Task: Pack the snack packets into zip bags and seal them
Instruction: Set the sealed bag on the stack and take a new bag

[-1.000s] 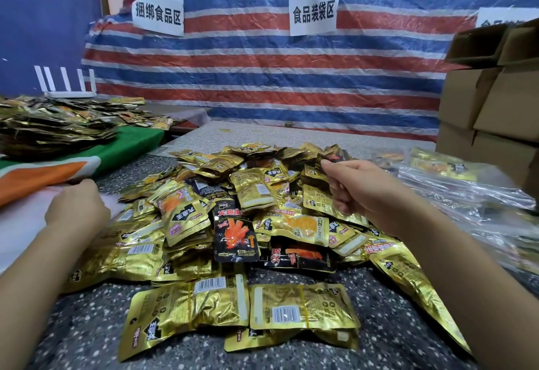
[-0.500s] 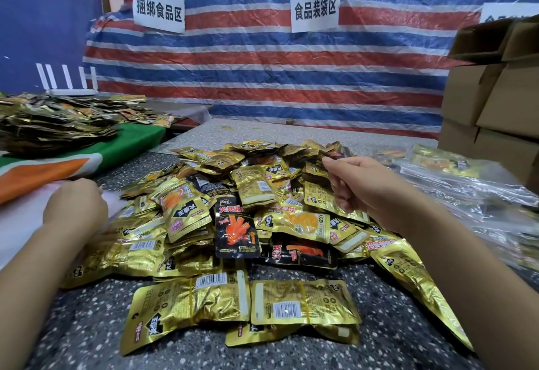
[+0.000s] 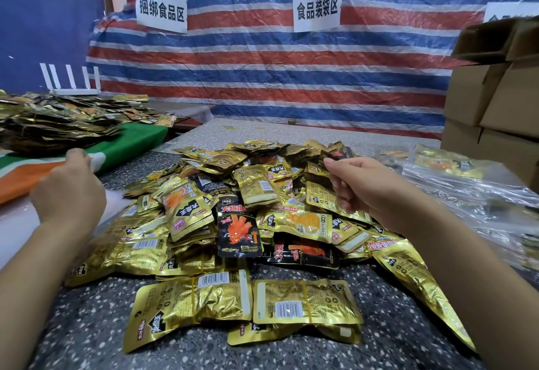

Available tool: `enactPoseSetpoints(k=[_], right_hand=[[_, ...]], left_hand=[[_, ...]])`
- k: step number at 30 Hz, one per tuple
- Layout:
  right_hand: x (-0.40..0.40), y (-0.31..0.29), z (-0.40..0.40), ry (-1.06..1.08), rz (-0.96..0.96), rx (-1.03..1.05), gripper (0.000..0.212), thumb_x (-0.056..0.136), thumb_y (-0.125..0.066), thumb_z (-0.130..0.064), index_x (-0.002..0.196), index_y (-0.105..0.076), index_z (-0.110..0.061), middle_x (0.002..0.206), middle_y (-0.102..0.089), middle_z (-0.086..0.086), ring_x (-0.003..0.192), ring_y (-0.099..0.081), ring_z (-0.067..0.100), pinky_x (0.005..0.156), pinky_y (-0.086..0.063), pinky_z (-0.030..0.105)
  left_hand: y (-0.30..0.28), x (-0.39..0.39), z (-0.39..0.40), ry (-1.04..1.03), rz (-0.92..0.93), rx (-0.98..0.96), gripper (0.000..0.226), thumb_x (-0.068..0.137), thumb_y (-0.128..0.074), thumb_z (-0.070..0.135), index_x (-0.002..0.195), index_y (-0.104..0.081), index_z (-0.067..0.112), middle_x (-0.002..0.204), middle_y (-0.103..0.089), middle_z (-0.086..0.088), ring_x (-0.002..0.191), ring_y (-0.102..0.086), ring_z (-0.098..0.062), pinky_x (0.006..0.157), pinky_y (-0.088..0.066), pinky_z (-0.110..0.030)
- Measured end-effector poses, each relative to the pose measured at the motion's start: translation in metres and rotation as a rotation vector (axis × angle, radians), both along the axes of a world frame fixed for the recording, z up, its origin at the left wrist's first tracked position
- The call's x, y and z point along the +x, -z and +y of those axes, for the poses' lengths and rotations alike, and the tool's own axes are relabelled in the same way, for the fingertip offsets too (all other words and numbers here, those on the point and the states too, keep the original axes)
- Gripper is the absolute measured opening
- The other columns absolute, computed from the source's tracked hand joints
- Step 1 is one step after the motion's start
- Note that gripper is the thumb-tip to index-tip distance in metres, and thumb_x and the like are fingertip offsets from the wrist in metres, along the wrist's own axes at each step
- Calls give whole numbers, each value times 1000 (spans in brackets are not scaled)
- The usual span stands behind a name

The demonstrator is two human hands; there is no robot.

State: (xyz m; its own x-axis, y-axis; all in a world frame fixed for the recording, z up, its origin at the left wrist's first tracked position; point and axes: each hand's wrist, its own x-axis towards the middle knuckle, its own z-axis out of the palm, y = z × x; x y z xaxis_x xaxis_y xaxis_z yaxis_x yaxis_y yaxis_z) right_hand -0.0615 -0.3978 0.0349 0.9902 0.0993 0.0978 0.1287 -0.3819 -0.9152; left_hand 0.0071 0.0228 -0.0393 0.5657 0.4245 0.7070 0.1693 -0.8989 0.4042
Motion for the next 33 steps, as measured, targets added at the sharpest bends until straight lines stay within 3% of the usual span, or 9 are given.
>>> enactPoseSetpoints(k=[6, 10, 13, 16, 19, 24, 27, 31, 33], right_hand=[[-2, 0, 2, -11, -8, -10, 49, 104, -49, -35, 59, -48, -16, 48, -41, -4, 43, -42, 13, 48, -37, 24], [-1, 1, 5, -41, 2, -15, 49, 104, -48, -35, 60, -50, -15, 48, -42, -3, 44, -44, 14, 45, -39, 22], [0, 5, 7, -84, 43, 17, 50, 104, -46, -40, 63, -56, -13, 52, -47, 1, 46, -47, 15, 47, -41, 24], [1, 8, 8, -107, 115, 95, 53, 104, -41, -48, 74, -62, -9, 59, -58, 6, 50, -56, 18, 47, -44, 25], [5, 7, 5, -95, 163, 226, 59, 103, -32, -54, 84, -62, -7, 67, -67, 8, 58, -65, 19, 46, -48, 25], [10, 0, -7, 52, 144, 493, 59, 103, -26, -57, 88, -57, -9, 65, -65, 6, 52, -63, 16, 50, -50, 28], [9, -6, -13, 113, 147, 574, 60, 101, -30, -60, 90, -57, -7, 63, -60, 6, 48, -59, 15, 50, -51, 26], [3, -11, -16, 130, 120, 573, 55, 100, -41, -52, 67, -56, -10, 51, -54, 1, 40, -55, 13, 41, -46, 21], [2, -15, -15, 124, 104, 555, 49, 99, -41, -46, 73, -58, -8, 51, -55, 1, 41, -55, 12, 42, -47, 21]], left_hand=[[-14, -19, -44, 211, -197, 113, 14, 101, -49, 10, 105, -57, 0, 57, -48, -16, 50, -39, -25, 48, -29, -32], [-23, -36, -103, 424, -228, 176, 16, 101, -50, 10, 96, -62, 1, 54, -54, -14, 42, -45, -27, 47, -25, -28], [-30, -45, -152, 631, -221, 172, 24, 101, -44, 17, 97, -64, 3, 54, -50, -1, 39, -43, -22, 42, -21, -23], [-41, -50, -200, 791, -268, 118, 25, 101, -44, 19, 97, -65, 6, 57, -51, 3, 42, -41, -16, 42, -23, -24], [-53, -52, -243, 872, -325, 33, 27, 102, -43, 22, 95, -64, 7, 67, -62, -4, 52, -51, -25, 47, -34, -36], [-62, -57, -292, 1050, -374, -100, 24, 104, -47, 22, 95, -65, 9, 71, -65, -4, 61, -57, -24, 58, -42, -42], [-62, -61, -305, 1156, -427, -74, 22, 102, -48, 19, 96, -65, 6, 72, -66, -5, 61, -60, -26, 56, -45, -42], [-55, -63, -306, 1216, -470, -3, 16, 100, -53, 14, 101, -66, 6, 74, -66, -4, 59, -60, -22, 52, -46, -40], [-56, -62, -303, 1239, -487, 72, 14, 99, -56, 12, 102, -69, 7, 76, -67, -3, 61, -61, -21, 54, -47, -38]])
